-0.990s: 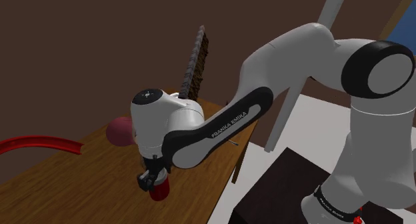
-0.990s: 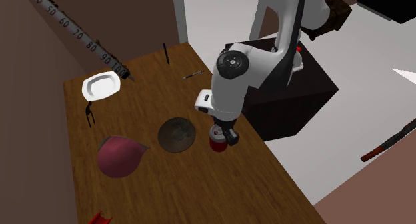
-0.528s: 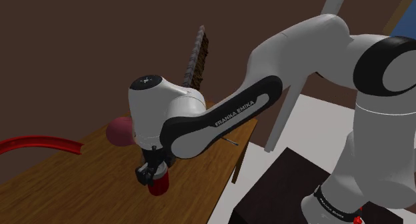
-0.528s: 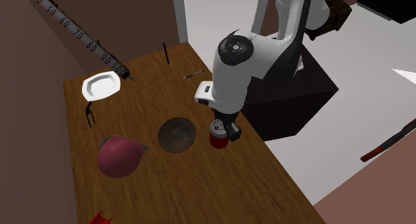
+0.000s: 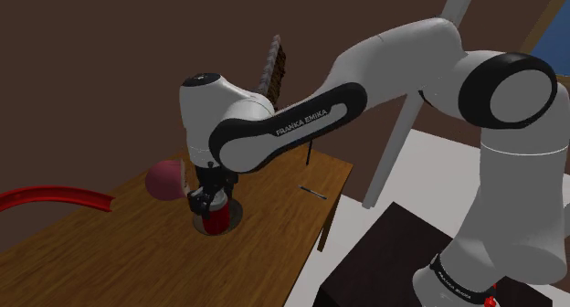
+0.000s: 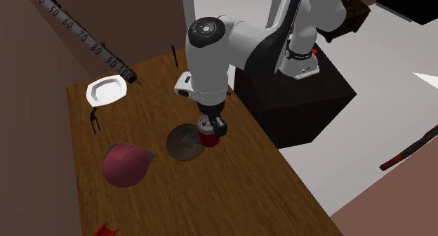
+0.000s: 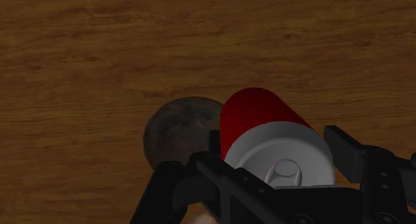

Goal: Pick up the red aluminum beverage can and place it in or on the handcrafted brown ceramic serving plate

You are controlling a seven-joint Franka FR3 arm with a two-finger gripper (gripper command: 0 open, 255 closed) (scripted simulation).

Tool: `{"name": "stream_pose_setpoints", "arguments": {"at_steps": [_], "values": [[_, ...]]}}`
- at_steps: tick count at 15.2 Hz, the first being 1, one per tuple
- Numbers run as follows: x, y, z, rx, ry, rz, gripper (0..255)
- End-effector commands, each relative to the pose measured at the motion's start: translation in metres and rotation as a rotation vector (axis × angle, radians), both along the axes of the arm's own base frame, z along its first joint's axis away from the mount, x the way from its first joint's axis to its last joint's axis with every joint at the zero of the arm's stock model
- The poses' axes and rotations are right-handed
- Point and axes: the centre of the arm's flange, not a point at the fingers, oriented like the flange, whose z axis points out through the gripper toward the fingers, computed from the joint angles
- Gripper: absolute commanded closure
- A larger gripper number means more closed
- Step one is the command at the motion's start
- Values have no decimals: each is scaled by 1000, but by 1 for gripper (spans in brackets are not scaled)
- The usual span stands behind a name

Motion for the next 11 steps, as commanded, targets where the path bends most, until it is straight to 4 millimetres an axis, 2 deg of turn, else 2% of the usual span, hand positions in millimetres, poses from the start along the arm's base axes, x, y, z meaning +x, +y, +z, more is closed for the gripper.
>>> {"name": "stream_pose_setpoints", "arguments": {"at_steps": [1, 7, 8, 11], "values": [[21, -11, 4, 0, 0, 1, 255], [89, -51, 18, 0, 0, 1, 255], [93, -53, 18, 0, 0, 1, 255], [93, -53, 3, 0, 0, 1, 255]]}}
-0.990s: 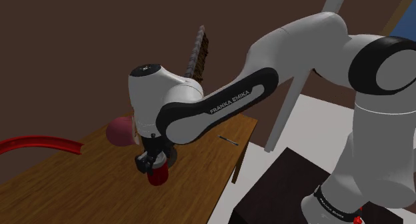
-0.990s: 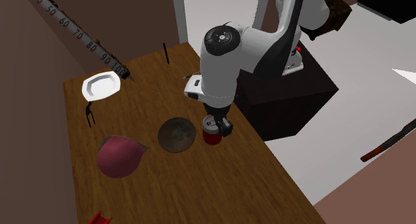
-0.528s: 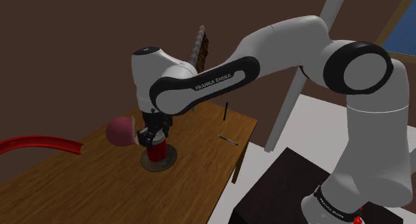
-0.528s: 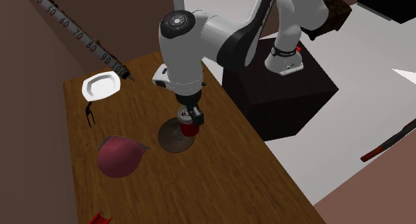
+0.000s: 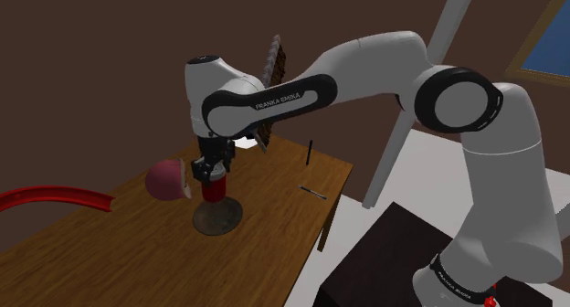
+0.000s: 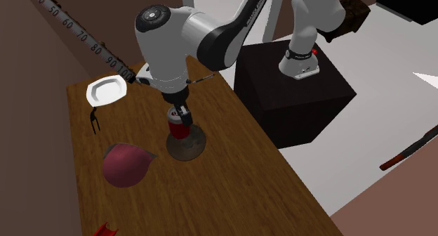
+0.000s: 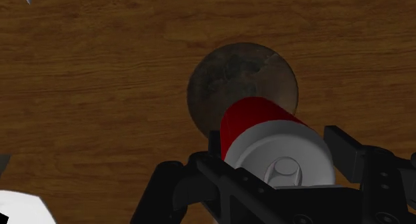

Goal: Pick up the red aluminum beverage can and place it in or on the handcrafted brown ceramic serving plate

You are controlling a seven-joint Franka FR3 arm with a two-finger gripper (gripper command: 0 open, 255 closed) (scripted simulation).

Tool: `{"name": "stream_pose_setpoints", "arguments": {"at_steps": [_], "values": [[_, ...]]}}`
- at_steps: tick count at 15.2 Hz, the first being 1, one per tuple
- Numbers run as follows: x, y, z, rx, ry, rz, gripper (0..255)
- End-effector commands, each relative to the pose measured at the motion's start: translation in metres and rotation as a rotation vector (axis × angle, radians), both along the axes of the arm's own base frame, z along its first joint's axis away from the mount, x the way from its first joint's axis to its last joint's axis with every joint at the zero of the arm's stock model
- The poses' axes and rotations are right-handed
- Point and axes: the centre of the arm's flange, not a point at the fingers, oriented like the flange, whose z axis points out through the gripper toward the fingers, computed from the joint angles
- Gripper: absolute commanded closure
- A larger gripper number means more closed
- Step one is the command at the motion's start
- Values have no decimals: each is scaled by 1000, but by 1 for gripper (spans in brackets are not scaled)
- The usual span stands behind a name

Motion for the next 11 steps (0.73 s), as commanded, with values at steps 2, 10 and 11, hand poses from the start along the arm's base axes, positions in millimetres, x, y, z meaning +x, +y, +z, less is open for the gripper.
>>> {"name": "stream_pose_setpoints", "arguments": {"at_steps": [2, 10, 11], "values": [[2, -1, -15, 0, 0, 1, 255], [2, -1, -57, 0, 0, 1, 255], [2, -1, -62, 0, 0, 1, 255]]}}
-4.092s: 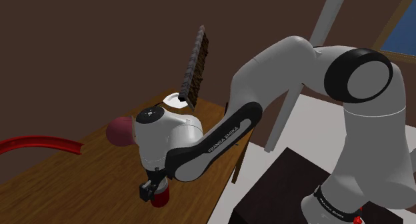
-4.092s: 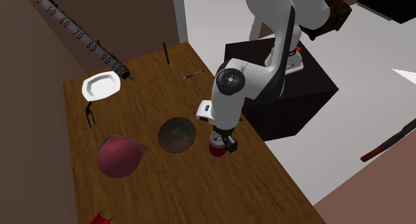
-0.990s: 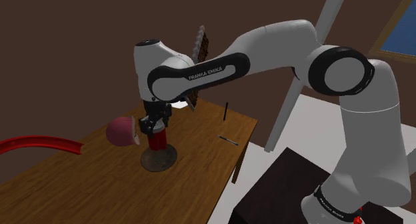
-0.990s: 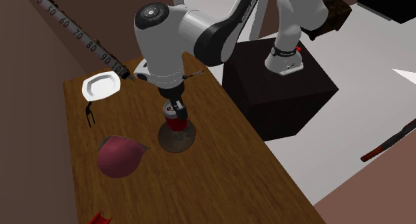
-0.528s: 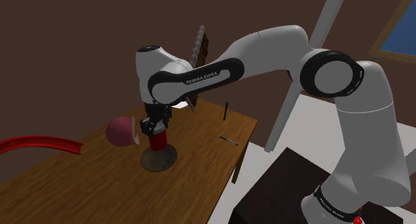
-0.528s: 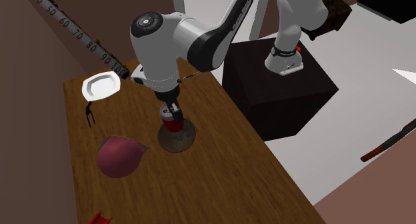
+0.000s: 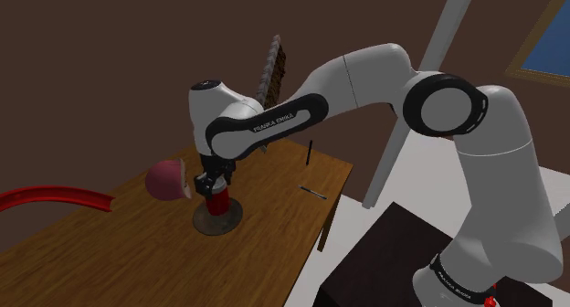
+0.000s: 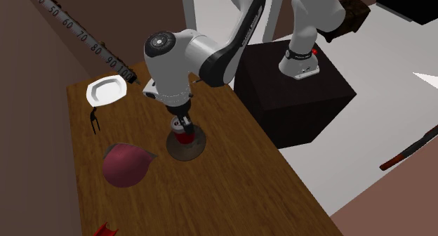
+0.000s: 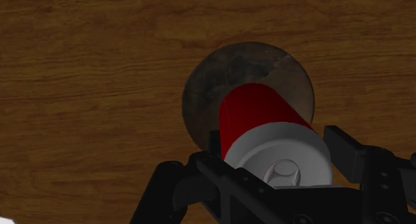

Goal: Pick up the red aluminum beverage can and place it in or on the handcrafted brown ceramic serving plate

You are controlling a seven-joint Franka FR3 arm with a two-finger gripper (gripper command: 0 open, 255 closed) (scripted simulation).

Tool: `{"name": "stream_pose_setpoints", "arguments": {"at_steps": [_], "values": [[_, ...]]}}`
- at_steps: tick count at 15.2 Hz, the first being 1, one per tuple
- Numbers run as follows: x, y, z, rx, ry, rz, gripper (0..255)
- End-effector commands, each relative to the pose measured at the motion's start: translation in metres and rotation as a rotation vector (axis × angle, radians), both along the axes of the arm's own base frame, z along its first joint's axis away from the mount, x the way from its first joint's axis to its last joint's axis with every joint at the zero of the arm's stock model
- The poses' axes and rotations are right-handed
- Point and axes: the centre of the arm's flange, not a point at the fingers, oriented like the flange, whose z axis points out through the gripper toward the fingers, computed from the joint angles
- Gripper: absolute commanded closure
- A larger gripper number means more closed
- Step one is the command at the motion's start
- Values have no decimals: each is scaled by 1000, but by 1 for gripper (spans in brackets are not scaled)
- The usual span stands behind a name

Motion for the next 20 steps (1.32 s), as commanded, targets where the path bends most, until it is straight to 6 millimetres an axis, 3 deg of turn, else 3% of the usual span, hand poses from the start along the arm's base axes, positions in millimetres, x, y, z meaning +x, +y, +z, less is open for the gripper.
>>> {"name": "stream_pose_setpoints", "arguments": {"at_steps": [1, 5, 13, 14, 19, 20], "values": [[0, 0, -11, 0, -1, 0, 255], [0, 0, -35, 0, -1, 0, 255], [0, 0, -35, 0, -1, 0, 255], [0, 0, -35, 0, -1, 0, 0], [0, 0, -35, 0, -1, 0, 0], [0, 0, -22, 0, -1, 0, 0]]}}
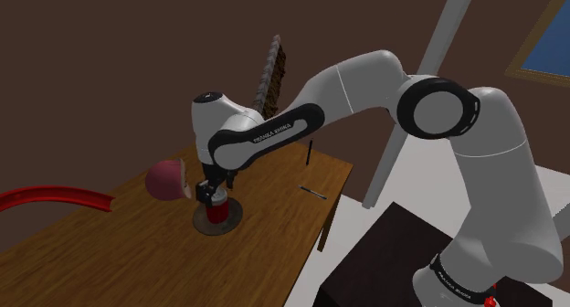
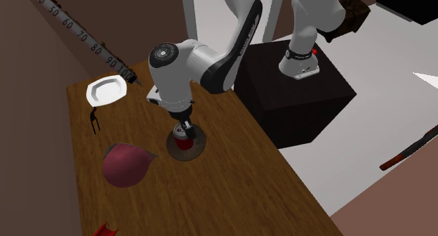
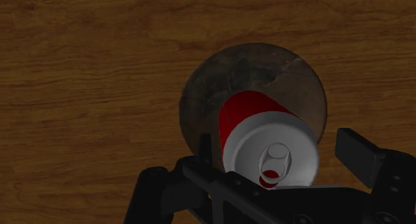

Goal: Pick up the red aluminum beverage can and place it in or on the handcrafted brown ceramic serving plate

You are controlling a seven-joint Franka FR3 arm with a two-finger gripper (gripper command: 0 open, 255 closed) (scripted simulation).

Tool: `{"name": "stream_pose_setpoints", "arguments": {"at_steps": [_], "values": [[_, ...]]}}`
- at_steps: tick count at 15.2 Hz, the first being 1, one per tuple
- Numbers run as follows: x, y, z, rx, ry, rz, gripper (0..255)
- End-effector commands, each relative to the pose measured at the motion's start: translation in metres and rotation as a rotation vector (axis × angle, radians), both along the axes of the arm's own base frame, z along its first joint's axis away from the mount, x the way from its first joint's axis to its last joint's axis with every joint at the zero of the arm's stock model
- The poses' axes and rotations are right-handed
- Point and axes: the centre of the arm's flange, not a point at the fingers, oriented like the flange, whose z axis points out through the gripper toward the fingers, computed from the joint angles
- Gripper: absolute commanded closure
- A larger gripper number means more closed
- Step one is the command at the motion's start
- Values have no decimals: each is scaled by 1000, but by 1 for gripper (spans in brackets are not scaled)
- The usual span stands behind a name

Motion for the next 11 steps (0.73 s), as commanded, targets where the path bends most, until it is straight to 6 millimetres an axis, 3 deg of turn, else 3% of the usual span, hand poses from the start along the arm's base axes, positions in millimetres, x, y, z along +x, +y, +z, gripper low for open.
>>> {"name": "stream_pose_setpoints", "arguments": {"at_steps": [1, 3, 11], "values": [[1, 1, 21, 0, 0, 0, 0], [1, 1, 45, 0, 0, 0, 0], [1, 1, 45, 0, 0, 0, 0]]}}
